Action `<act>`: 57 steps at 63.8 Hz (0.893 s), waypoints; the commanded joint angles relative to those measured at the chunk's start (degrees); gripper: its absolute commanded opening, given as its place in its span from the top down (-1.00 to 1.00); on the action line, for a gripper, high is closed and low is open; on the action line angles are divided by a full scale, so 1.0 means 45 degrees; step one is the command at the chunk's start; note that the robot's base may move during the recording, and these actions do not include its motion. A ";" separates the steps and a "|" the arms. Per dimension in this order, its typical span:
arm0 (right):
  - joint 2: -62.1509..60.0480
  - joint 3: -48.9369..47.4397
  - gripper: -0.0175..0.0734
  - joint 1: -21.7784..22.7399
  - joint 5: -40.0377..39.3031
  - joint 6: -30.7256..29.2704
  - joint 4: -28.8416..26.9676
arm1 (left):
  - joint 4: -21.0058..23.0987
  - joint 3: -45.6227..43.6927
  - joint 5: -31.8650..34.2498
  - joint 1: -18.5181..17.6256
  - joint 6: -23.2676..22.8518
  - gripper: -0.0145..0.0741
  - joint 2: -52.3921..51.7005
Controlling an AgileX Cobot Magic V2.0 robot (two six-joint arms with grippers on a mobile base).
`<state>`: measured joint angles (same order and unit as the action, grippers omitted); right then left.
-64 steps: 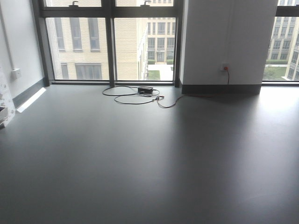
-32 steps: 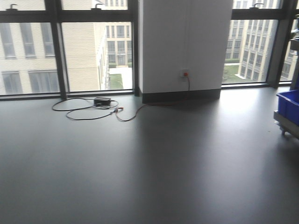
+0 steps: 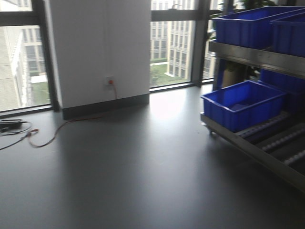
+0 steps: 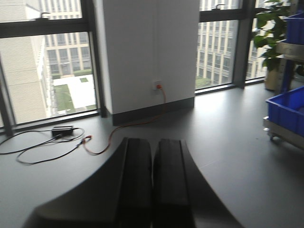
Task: Move white bin to right shelf second layer
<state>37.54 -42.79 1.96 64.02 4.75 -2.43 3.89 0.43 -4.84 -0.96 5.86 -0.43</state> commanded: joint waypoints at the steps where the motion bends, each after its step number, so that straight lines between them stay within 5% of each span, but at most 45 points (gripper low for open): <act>1: 0.0016 -0.0349 0.49 -0.0017 -0.0752 -0.0064 -0.0014 | 0.0077 0.0468 0.1075 -0.0048 -0.0033 0.48 -0.0168; 57: 0.0016 -0.0349 0.49 -0.0017 -0.0741 -0.0064 -0.0014 | 0.0077 0.0468 0.1075 -0.0048 -0.0033 0.48 -0.0168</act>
<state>37.54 -42.79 1.96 64.02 4.75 -2.43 3.89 0.43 -4.84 -0.96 5.86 -0.43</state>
